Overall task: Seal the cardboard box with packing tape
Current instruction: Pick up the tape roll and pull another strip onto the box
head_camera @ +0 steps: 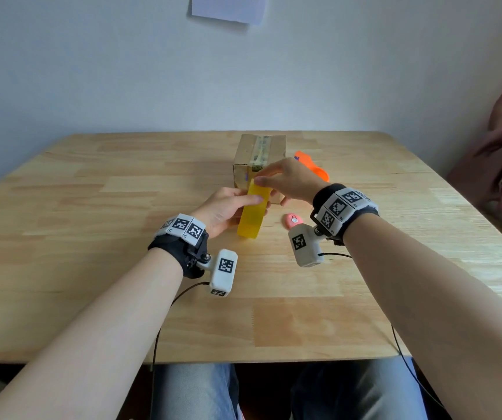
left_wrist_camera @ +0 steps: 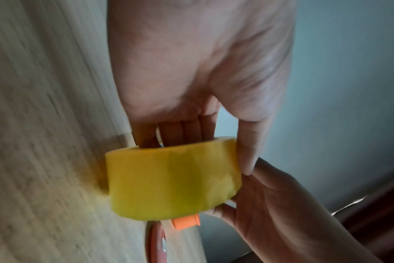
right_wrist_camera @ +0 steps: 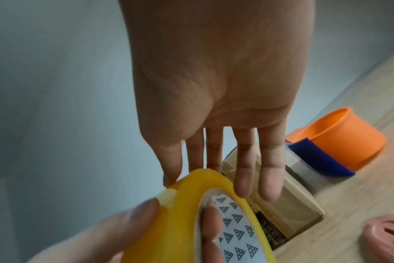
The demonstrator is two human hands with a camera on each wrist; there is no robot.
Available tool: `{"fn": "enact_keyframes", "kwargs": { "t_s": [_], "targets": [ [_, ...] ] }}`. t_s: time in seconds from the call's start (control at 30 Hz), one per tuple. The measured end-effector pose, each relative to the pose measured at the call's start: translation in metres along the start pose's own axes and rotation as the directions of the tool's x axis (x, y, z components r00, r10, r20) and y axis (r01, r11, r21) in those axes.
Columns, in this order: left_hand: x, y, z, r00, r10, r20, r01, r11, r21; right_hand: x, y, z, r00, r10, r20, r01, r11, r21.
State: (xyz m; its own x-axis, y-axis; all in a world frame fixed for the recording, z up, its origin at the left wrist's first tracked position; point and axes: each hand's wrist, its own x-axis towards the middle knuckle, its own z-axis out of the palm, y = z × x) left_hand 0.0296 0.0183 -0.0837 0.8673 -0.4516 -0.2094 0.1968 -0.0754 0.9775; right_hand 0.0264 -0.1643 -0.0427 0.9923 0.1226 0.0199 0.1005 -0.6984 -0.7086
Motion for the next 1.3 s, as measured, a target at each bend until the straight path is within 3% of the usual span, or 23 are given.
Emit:
{"fn": "enact_keyframes", "kwargs": {
  "t_s": [0.43,0.77,1.3],
  "targets": [
    [0.010,0.002,0.003,0.997,-0.019,-0.075,0.028,0.992,0.121,-0.005,-0.009,-0.010,0.999,0.023,0.041,-0.022,0.999,-0.028],
    [0.010,0.003,0.005,0.997,-0.032,-0.073,0.042,0.989,0.140,-0.006,-0.017,-0.018,0.996,0.055,0.072,-0.042,0.984,-0.172],
    [0.019,-0.001,0.002,0.995,-0.042,-0.091,0.055,0.988,0.147,-0.006,-0.016,-0.017,0.992,0.081,0.100,-0.072,0.993,-0.092]
  ]
}}
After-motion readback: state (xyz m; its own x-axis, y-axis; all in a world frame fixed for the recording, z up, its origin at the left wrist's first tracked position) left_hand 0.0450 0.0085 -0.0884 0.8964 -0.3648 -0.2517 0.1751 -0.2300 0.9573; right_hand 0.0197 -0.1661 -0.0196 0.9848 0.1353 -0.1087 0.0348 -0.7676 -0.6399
